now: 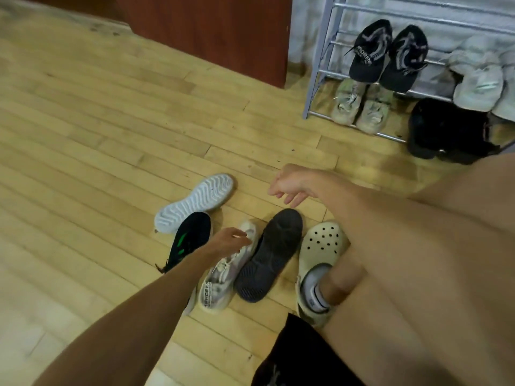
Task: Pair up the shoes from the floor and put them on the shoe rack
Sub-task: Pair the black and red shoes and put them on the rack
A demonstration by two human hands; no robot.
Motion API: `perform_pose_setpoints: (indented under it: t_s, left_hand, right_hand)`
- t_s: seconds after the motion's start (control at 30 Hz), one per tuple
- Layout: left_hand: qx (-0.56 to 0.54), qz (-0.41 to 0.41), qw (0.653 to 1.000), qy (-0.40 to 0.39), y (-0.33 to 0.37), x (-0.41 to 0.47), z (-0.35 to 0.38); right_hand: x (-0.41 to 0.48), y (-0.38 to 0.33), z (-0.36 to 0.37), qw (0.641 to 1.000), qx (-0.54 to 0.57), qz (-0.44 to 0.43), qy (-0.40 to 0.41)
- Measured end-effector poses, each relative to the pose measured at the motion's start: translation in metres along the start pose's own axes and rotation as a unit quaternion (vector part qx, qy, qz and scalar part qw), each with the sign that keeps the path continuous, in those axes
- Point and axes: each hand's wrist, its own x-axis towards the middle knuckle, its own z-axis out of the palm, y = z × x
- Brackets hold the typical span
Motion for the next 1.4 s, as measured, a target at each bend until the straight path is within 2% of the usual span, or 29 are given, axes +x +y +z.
perform_pose_setpoints:
  t_s: [0.13, 0.27, 0.47, 0.63, 0.77, 0.9, 1.0, 1.1, 1.2, 1.3, 1.4]
  left_hand:
    - [0.035, 0.022, 0.999, -0.009, 0.013, 0.021, 0.024]
    - [0.118, 0.055, 0.991, 0.0, 0.037, 0.052, 0.045]
    - [0.199, 0.036, 0.979, 0.029, 0.06, 0.093, 0.066]
    - [0.158, 0.029, 0.986, 0.043, 0.068, 0.099, 0.06]
    - [0.049, 0.044, 0.988, 0.137, 0.061, 0.082, 0.04]
    - [-0.004, 0.103, 0.969, 0.223, 0.072, 0.049, 0.02]
    - [0.003, 0.176, 0.949, 0.26, 0.095, 0.027, 0.015]
    - [-0.002, 0.233, 0.926, 0.297, 0.116, 0.008, 0.016]
    - [-0.009, 0.288, 0.898, 0.332, 0.125, -0.007, 0.016]
    - [0.013, 0.378, 0.881, 0.286, 0.124, -0.018, 0.013]
    - [-0.005, 0.393, 0.896, 0.207, 0.122, -0.031, -0.011]
  right_hand:
    - [0.018, 0.005, -0.007, 0.998, -0.042, -0.027, 0.038]
    - [0.033, 0.022, -0.024, 0.997, -0.056, -0.015, 0.05]
    - [0.048, 0.046, -0.056, 0.997, -0.028, 0.004, 0.068]
    - [0.051, 0.053, -0.064, 0.997, -0.009, 0.019, 0.069]
    - [0.046, 0.056, -0.056, 0.997, -0.019, 0.046, 0.059]
    - [0.032, 0.049, -0.042, 0.997, 0.032, 0.063, 0.035]
    - [0.022, 0.032, -0.036, 0.991, 0.114, 0.058, 0.03]
    - [0.013, 0.015, -0.039, 0.97, 0.223, 0.048, 0.082]
    - [0.005, 0.009, -0.045, 0.946, 0.277, 0.043, 0.164]
    - [-0.001, 0.008, -0.047, 0.935, 0.265, 0.017, 0.235]
    - [-0.008, 0.008, -0.049, 0.932, 0.25, -0.021, 0.26]
